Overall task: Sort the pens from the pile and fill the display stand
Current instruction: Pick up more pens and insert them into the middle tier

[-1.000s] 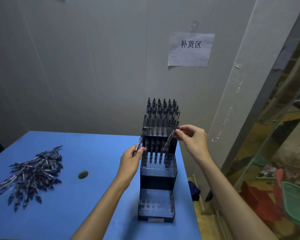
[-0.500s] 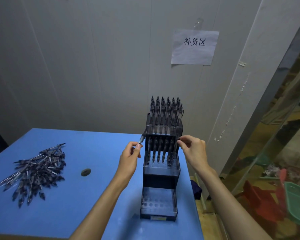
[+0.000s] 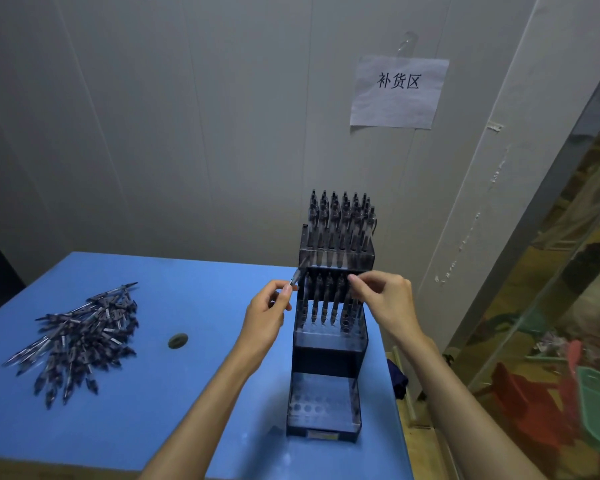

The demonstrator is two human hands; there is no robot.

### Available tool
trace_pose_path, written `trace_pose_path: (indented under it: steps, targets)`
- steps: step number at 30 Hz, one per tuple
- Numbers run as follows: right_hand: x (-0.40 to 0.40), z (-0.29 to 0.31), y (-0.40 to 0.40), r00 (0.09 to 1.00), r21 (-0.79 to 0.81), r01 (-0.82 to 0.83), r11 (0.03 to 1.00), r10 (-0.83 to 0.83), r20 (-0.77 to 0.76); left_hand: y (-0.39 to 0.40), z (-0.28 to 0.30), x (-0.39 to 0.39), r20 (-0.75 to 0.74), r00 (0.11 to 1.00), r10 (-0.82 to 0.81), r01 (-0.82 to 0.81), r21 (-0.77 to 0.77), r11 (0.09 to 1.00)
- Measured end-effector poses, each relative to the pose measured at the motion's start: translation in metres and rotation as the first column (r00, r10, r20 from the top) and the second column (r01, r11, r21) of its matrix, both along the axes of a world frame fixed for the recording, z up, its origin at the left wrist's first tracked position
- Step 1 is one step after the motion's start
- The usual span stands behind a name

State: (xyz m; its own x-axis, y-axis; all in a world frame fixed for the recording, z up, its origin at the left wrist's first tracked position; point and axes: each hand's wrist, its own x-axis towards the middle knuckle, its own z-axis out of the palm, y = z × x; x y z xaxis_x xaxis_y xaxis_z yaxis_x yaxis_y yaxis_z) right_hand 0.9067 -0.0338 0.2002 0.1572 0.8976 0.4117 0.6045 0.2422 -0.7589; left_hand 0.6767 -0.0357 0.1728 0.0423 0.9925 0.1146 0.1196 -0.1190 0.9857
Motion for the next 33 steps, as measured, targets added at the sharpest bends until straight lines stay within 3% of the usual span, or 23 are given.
trace_pose_path:
  steps: [5,11,13,15,17,20,24,33]
  targets:
    - [-0.036,0.019,0.001,0.948,-0.086,-0.27,0.959,0.25,-0.195,-0.003,0.008,0.003,-0.051,0.998,-0.04,0.042,0.035,0.999]
    - [-0.061,0.021,0.005,0.87,-0.071,-0.32,0.945,0.263,-0.418,-0.002,0.009,-0.004,-0.167,0.984,-0.054,0.068,0.08,0.994]
    - [-0.062,0.022,0.007,0.857,-0.057,-0.307,0.95,0.25,-0.451,0.003,0.007,-0.01,-0.294,0.956,-0.015,0.054,0.126,0.991]
    - [-0.06,0.022,0.011,0.89,-0.032,-0.251,0.968,0.217,-0.402,0.008,0.004,-0.018,-0.493,0.867,0.068,0.032,0.19,0.981]
    - [-0.056,0.02,0.017,0.957,0.008,-0.152,0.988,0.15,-0.247,0.011,0.005,-0.029,-0.675,0.72,0.164,0.035,0.272,0.962]
    - [-0.052,0.015,0.024,0.996,0.079,-0.084,0.993,0.085,-0.002,0.013,0.009,-0.04,-0.781,0.581,0.23,0.076,0.334,0.94]
    - [-0.055,0.008,0.027,0.991,0.102,-0.096,0.99,0.086,0.102,0.016,0.014,-0.044,-0.797,0.543,0.265,0.073,0.359,0.931]
    - [-0.057,0.003,0.032,0.991,0.141,-0.098,0.985,0.084,0.106,0.01,0.016,-0.041,-0.793,0.555,0.252,0.054,0.337,0.94]
